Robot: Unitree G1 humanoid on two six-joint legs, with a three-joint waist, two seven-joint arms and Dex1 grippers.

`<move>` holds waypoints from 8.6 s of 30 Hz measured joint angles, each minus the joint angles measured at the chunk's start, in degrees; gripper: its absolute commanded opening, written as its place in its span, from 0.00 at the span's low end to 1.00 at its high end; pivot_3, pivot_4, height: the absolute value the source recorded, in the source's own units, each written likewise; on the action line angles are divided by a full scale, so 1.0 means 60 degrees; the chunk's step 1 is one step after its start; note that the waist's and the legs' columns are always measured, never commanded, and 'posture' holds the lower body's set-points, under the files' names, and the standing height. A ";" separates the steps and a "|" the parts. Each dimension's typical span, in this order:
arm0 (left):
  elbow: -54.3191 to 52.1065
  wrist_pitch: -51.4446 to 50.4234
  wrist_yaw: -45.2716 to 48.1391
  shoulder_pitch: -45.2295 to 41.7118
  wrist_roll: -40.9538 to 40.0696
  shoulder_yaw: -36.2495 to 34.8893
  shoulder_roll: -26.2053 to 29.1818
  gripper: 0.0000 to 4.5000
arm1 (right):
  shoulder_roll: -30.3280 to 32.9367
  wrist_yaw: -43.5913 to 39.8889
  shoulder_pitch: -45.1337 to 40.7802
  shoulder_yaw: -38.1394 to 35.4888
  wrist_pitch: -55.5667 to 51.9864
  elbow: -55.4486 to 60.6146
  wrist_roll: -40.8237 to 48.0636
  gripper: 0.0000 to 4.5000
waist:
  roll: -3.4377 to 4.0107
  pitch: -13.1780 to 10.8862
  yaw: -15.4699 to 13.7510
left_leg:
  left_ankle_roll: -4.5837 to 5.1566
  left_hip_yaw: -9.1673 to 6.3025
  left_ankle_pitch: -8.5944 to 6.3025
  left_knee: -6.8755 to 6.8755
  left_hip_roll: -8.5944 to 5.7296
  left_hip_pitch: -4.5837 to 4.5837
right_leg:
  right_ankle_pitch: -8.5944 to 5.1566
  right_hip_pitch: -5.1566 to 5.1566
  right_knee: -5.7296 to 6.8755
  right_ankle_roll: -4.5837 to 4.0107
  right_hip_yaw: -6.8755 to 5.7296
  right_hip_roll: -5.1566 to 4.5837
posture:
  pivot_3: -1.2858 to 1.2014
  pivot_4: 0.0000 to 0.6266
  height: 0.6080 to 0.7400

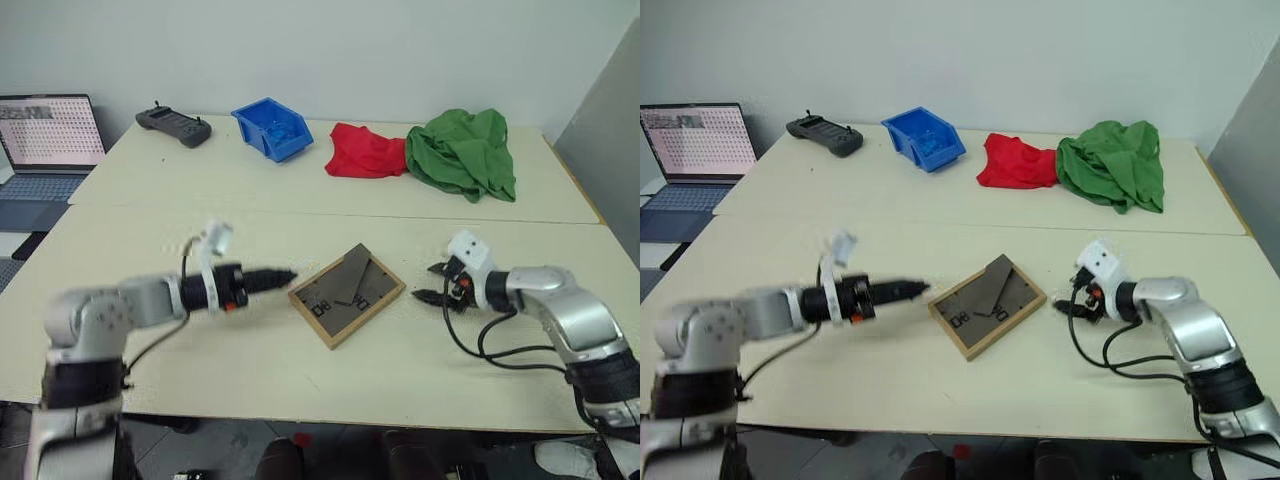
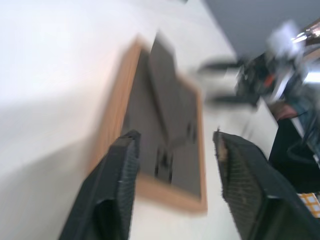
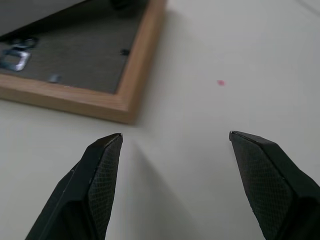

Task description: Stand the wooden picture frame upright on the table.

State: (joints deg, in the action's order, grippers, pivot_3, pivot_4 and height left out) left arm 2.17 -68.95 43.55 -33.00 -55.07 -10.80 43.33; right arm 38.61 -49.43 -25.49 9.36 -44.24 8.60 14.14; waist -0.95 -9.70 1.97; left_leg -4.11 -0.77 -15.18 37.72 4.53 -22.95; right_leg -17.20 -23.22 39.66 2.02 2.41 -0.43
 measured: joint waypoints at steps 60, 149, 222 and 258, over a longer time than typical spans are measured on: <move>0.0965 -0.2411 0.2925 0.0629 0.2593 0.0444 -0.1392 0.63 | -0.1618 0.0515 -0.0894 0.1749 0.2404 -0.1687 -0.1736 0.00 | -0.0033 -0.0009 -0.0014 | 0.0004 -0.0012 -0.0002 0.0022 0.0006 0.0007 | -0.0001 0.0000 0.0038 0.0002 -0.0003 0.0010 | 0.52 0.24 1.00; 0.0126 -0.1094 0.1524 -0.1043 0.1022 0.0795 -0.0874 0.29 | -0.3480 -0.1106 -0.4426 0.0364 -0.0398 -0.0663 0.2567 1.00 | -0.0052 -0.0079 -0.0033 | 0.0000 -0.0013 0.0000 0.0007 0.0010 -0.0013 | -0.0003 -0.0019 0.0030 -0.0006 -0.0009 0.0004 | 0.52 0.24 1.00; -0.4151 0.1612 -0.6074 0.3616 -0.6745 -0.1562 0.0986 1.00 | -0.2051 -0.0276 -0.3778 0.1921 0.9056 -0.6332 0.0362 0.31 | -0.0078 -0.0121 -0.0055 | -0.0064 0.0000 0.0036 0.0024 0.0005 0.0008 | -0.0003 0.0004 0.0051 -0.0003 -0.0004 -0.0049 | 0.52 0.24 1.00; -0.5195 0.4688 -0.5066 0.4238 0.1373 0.0068 -0.1612 1.00 | -0.4407 0.0444 -0.5456 -0.0041 0.3762 -0.9560 -0.0654 1.00 | -0.0078 -0.0120 -0.0027 | -0.0020 0.0021 0.0011 0.0013 0.0005 0.0003 | -0.0003 -0.0012 0.0046 -0.0002 0.0008 -0.0024 | 0.52 0.24 1.00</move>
State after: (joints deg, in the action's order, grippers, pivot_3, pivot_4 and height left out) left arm -29.00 -40.82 13.15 -7.57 -46.83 -10.39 33.66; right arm 12.17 -46.76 -58.22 9.11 -21.67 -48.76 10.21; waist -1.42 -10.42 1.81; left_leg -4.23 -0.64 -15.11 37.80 4.55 -22.94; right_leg -17.22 -23.29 39.94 2.01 2.46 -0.58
